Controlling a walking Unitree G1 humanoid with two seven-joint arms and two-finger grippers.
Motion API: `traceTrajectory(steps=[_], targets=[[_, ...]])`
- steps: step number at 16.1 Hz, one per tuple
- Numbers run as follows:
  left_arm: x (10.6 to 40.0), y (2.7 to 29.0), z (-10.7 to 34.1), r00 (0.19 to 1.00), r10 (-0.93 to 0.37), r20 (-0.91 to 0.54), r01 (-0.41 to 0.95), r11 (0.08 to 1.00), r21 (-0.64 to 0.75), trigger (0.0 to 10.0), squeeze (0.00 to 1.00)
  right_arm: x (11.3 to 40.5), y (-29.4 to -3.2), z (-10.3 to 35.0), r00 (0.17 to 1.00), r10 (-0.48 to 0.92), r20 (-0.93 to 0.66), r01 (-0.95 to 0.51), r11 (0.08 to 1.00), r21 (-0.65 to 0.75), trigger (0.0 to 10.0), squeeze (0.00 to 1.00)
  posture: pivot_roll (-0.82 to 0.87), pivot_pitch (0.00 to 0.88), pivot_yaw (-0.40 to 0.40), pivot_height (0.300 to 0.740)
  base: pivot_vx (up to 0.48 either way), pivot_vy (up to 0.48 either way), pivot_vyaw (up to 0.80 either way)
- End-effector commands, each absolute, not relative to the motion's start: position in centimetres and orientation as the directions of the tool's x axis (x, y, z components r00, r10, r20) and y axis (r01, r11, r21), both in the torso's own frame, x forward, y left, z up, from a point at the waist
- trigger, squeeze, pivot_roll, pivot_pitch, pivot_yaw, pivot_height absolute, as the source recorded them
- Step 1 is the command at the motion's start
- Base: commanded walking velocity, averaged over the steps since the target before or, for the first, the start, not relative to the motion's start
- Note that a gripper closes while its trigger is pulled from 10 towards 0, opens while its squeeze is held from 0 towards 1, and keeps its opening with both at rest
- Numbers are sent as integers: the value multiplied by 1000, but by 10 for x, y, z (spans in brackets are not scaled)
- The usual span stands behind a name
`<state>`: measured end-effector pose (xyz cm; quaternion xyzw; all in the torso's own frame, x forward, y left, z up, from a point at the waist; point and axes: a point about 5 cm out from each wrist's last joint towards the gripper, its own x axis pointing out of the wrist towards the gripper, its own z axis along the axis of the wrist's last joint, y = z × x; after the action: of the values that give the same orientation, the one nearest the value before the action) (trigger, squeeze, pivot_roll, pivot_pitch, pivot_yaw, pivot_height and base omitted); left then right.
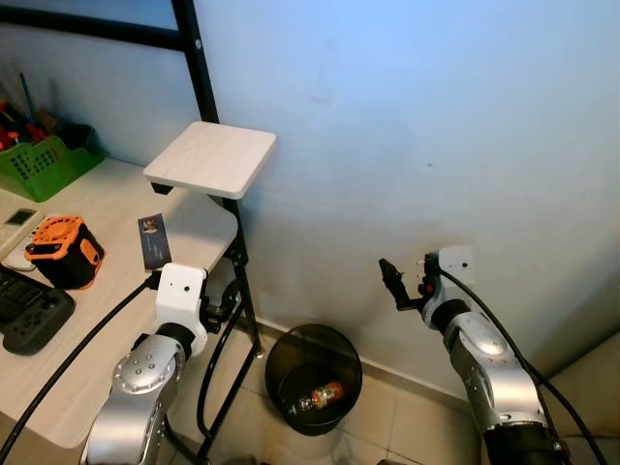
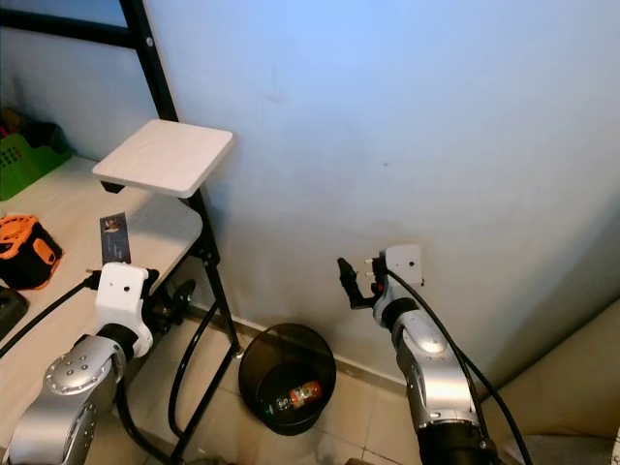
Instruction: Clean up the room
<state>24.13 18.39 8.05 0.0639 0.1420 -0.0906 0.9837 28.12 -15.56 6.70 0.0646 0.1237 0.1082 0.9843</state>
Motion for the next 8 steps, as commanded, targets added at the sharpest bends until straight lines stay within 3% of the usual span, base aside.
traceTrajectory(steps=[1,6,8], targets=[[246,180,87,946,-180,-269,226,963,147,10000,0,280,-152,76,958,228,-171,-184,953,242,10000,1000,50,0,14,740,0,0,-781],[242,170,81,919,-252,-302,295,949,107,10000,0,276,-146,80,960,243,-141,-210,954,214,10000,1000,27,0,38,740,0,0,-796],[241,169,80,919,-255,-303,303,945,126,10000,0,276,-149,86,961,256,-110,-231,953,198,10000,1000,37,0,32,740,0,0,0]])
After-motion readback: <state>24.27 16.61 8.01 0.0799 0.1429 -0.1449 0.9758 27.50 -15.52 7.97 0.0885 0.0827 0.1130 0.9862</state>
